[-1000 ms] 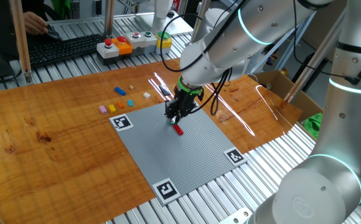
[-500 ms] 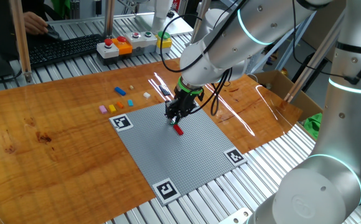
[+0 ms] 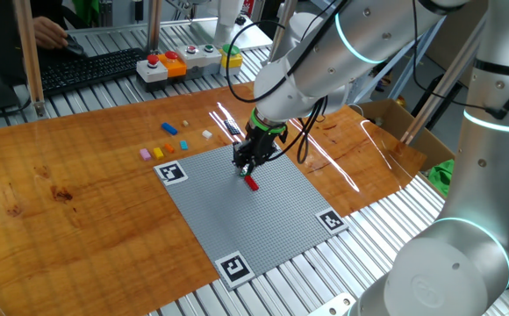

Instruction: Stack small Lego blocks randomly, one at a time

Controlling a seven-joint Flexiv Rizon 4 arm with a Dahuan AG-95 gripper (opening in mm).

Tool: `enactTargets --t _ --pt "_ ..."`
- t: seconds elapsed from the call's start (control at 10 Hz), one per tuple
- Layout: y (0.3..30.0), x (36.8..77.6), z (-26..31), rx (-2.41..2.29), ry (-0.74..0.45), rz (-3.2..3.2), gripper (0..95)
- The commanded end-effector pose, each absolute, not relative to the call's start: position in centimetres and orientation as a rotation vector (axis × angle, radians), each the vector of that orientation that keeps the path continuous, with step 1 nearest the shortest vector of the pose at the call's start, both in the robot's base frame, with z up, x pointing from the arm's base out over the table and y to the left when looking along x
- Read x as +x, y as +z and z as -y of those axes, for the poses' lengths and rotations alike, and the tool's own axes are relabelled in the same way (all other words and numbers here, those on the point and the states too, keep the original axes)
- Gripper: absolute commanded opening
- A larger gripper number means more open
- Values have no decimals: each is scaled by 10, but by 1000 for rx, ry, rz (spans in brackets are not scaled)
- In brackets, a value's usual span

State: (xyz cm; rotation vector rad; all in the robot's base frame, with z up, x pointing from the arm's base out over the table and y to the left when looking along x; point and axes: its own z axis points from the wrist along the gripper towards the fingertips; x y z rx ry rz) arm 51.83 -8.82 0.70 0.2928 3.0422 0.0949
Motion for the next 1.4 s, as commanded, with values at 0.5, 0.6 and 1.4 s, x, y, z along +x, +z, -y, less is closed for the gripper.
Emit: enactTargets --t 0.5,0.6,1.4 --pt "8 518 88 247 82 -3054 380" --pt "10 518 88 237 85 -3062 190" --pt "15 519 88 162 83 -3069 0"
